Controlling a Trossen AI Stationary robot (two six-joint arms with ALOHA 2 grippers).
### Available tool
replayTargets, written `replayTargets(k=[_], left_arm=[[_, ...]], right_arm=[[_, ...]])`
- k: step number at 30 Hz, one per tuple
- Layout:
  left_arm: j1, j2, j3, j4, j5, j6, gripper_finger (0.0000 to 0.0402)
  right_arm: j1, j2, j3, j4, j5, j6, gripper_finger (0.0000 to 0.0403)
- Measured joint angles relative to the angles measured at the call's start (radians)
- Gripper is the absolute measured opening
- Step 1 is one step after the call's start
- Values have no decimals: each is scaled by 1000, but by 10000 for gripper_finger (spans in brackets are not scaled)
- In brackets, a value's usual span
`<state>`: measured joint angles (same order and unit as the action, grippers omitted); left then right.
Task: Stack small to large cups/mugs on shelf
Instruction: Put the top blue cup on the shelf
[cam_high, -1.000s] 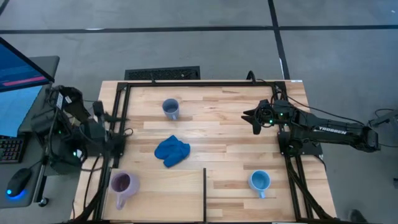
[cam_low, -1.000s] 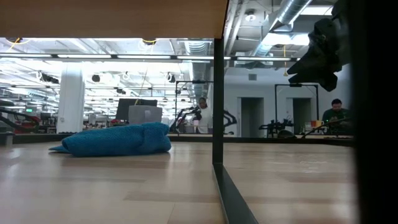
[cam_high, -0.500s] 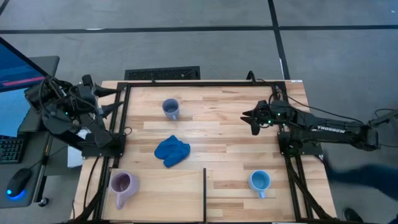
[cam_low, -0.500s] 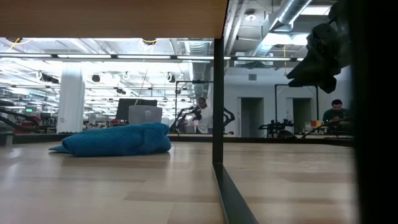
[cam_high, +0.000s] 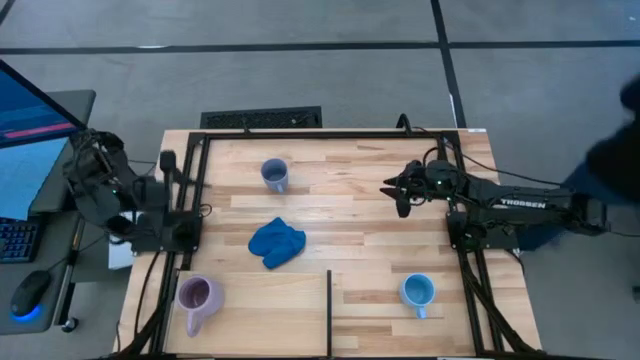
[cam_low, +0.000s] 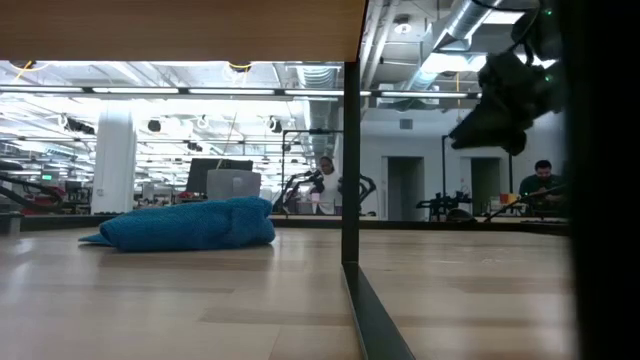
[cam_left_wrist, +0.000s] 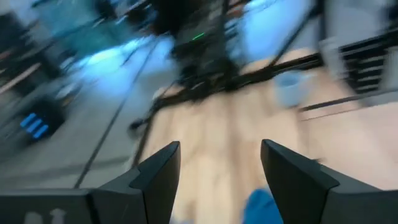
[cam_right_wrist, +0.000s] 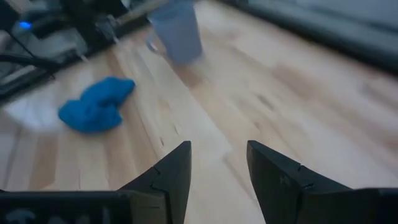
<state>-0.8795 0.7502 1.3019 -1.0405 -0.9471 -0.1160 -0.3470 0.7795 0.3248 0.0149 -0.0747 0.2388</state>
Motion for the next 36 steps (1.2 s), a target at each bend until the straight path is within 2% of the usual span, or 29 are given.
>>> replayTargets(k=[3, 6, 10, 13, 20, 27, 36], left_arm=[[18, -56, -63, 203, 86, 164, 215], [65, -117, -106, 274, 150, 215, 215], [154, -172, -146, 284, 120, 212, 215], [222, -189, -175, 288, 144, 204, 215], [394, -125, -195, 297, 210, 248, 215], [677, -43, -190, 308, 395, 270, 215], [1151, 145, -189, 295, 832, 308, 215]], right_arm=[[0, 2, 0, 89, -5, -11, 176], [0, 1, 0, 136, -24, -5, 177], [4, 1, 0, 144, -79, 5, 178], [23, 1, 0, 144, -82, 23, 176], [76, 1, 0, 156, -82, 23, 178], [123, 1, 0, 159, -77, 23, 176], [194, 62, 0, 237, -74, 24, 177]])
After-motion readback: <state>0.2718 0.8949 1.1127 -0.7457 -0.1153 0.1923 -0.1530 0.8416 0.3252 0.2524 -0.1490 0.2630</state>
